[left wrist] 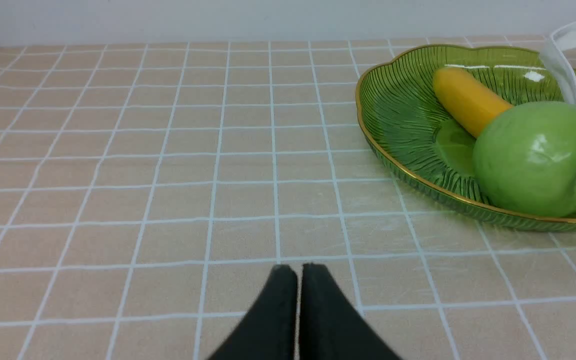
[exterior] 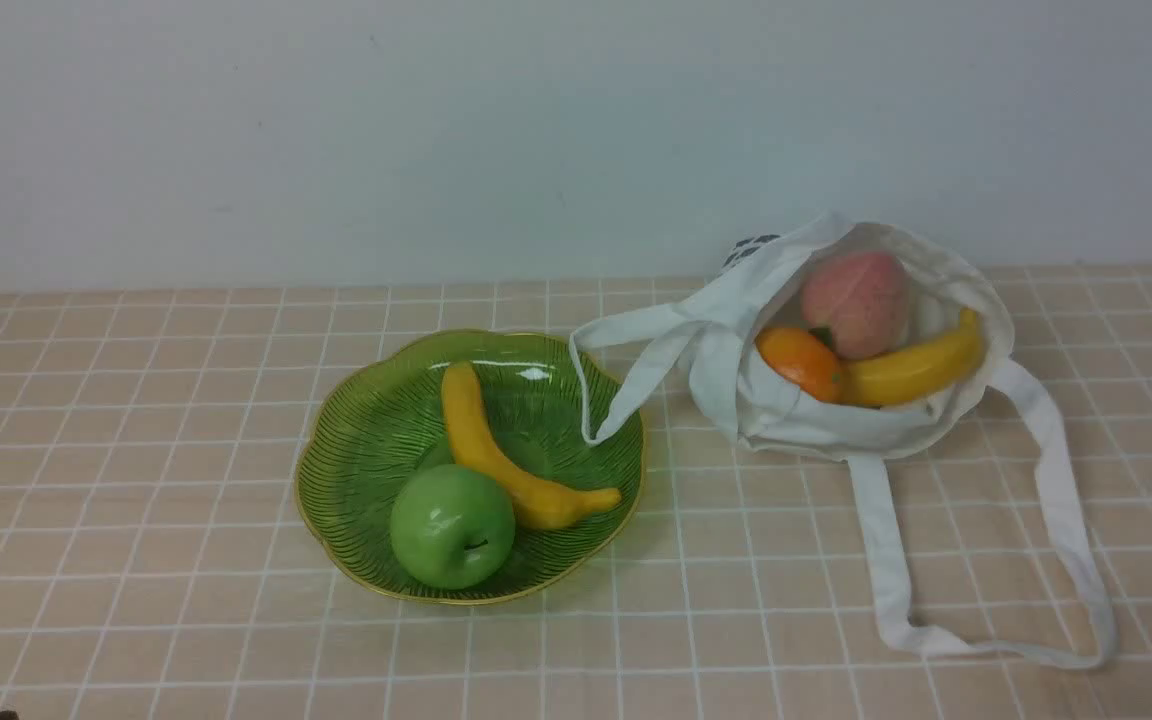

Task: Take the fruit out of the bag on the brown coffee tablecloth and place them on the plate.
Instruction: 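Reach into the cloth bag and grasp the peach with the right gripper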

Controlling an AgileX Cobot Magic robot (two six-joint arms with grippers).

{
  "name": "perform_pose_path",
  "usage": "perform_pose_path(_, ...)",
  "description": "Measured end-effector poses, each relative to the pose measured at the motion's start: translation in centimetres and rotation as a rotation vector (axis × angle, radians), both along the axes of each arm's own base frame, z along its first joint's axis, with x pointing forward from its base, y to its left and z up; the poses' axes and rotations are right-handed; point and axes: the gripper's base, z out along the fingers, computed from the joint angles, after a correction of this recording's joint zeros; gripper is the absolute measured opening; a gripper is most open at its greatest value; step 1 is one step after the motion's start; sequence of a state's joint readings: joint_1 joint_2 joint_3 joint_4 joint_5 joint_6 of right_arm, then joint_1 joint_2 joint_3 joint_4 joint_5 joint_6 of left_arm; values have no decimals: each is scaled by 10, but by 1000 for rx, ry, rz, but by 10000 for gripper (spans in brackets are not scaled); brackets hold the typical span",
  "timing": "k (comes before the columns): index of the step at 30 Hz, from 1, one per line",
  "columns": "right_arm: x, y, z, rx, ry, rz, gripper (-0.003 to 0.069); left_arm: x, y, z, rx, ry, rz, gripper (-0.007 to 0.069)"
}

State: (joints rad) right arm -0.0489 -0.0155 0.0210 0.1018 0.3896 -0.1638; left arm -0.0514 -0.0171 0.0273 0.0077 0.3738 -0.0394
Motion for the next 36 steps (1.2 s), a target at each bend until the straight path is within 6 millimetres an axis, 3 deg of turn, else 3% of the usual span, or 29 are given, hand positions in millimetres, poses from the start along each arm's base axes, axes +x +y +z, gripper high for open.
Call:
perform_pose_path(30, 0, 0, 0, 0, 0, 0, -13, 0, 0, 0, 0, 0, 0, -8)
perform_pose_path(33, 0, 2, 1, 72, -14, 3, -13, 0, 0, 0, 0, 0, 0, -8)
perform_pose_path(36, 1, 5, 4, 306, -70, 0, -13, 0, 0, 0, 0, 0, 0, -8)
